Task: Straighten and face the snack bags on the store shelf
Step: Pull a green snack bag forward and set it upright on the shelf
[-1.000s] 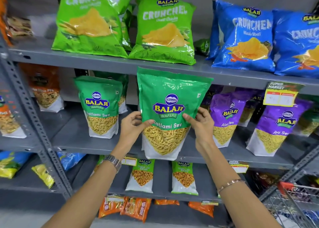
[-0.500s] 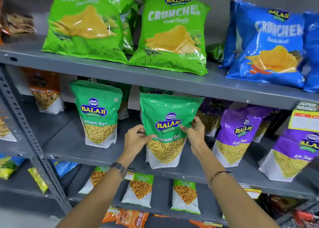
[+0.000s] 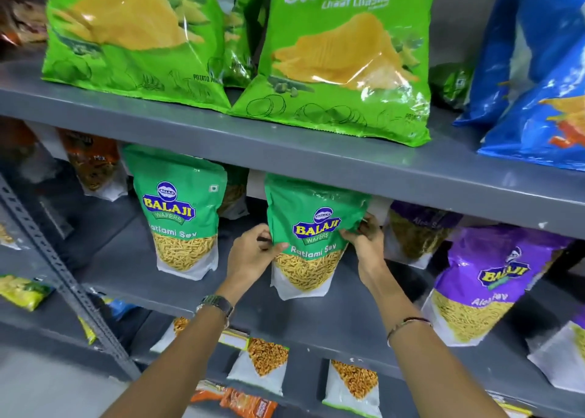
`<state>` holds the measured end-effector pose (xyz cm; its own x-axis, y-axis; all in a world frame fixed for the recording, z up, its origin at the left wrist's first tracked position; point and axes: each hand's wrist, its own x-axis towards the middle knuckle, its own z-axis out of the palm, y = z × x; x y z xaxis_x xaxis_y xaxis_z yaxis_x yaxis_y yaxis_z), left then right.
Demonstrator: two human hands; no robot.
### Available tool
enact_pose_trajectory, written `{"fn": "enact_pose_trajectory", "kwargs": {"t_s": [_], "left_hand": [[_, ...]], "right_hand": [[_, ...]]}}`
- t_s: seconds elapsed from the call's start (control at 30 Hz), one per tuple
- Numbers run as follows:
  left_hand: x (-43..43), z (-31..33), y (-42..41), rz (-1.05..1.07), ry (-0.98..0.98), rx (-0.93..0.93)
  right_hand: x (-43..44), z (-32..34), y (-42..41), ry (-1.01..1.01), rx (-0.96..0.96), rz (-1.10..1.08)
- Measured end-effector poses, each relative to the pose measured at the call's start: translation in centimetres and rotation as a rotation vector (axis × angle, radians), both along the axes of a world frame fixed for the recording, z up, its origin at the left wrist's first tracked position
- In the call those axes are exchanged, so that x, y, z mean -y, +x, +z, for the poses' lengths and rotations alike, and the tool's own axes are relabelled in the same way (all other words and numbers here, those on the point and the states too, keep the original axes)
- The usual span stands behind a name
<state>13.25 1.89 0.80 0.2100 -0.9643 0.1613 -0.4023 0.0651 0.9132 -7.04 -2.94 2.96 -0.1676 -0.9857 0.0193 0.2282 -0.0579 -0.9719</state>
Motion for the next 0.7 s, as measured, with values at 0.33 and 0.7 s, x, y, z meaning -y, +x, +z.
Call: {"fn": "enact_pose_trajectory", "kwargs": {"t_s": [0.33, 0.7], "left_hand": [[-1.0, -3.9, 0.9, -0.209, 0.151, -0.022], [-0.6, -7.5, -2.2, -0.128, 0.197, 0.072]], "right_hand": [[-1.2, -5.0, -1.2, 0.161, -0.08, 0.046], [0.0, -7.0, -2.4, 0.151, -0.467, 0.451]]}}
